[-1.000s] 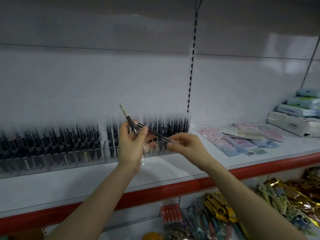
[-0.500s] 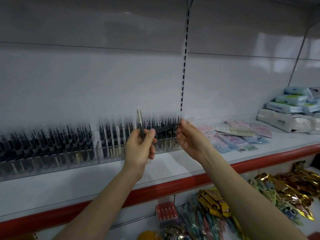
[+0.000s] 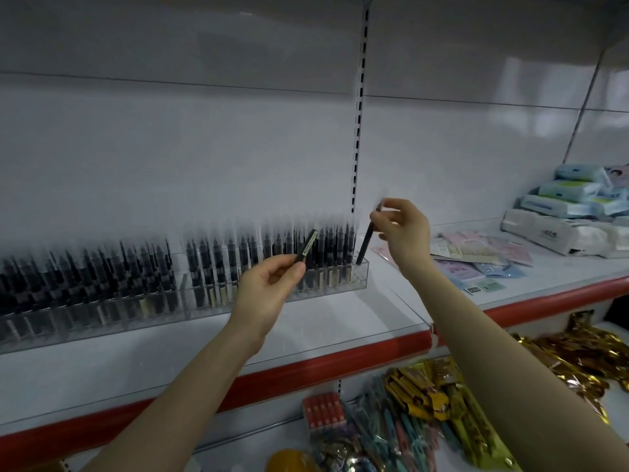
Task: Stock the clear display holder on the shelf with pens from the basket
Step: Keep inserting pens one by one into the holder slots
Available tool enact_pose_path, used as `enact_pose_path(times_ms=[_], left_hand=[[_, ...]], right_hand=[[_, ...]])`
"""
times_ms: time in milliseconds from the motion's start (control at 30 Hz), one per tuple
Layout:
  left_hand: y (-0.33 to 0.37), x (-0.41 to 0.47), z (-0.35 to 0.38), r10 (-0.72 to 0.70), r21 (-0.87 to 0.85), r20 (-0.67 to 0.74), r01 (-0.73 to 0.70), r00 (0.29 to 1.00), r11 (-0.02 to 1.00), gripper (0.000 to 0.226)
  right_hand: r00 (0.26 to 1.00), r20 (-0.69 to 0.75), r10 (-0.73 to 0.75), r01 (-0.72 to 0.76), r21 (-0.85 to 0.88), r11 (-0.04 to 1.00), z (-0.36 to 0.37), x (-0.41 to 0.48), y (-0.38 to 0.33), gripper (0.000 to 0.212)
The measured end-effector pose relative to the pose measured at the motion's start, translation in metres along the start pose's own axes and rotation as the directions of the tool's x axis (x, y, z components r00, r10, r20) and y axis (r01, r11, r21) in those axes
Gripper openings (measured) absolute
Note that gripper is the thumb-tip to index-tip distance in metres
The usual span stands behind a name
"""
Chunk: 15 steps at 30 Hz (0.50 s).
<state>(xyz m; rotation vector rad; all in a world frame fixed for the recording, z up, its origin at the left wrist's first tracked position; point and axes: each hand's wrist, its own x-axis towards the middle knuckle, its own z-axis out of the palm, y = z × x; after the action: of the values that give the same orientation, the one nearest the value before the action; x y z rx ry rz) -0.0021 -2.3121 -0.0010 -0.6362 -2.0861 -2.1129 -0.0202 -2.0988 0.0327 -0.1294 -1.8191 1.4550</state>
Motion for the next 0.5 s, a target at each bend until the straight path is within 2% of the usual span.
enact_pose_path(times_ms=[200,500], left_hand=[[-0.002,0.001,-0.001,-0.043,-0.056,-0.024,0.042,0.999,0.998,0.026],[-0.005,0.003,-0.004,-0.079,-0.116,-0.013,0.077,0.997,0.990,0.018]], right_hand=[[0.999,0.006,-0.040,0.040,-0.076,0.996,0.008,0.015,0.005,0.018],[0.997,0.072,-0.035,0.047,-0.170,0.984,0.008,0.023,0.015,0.019]])
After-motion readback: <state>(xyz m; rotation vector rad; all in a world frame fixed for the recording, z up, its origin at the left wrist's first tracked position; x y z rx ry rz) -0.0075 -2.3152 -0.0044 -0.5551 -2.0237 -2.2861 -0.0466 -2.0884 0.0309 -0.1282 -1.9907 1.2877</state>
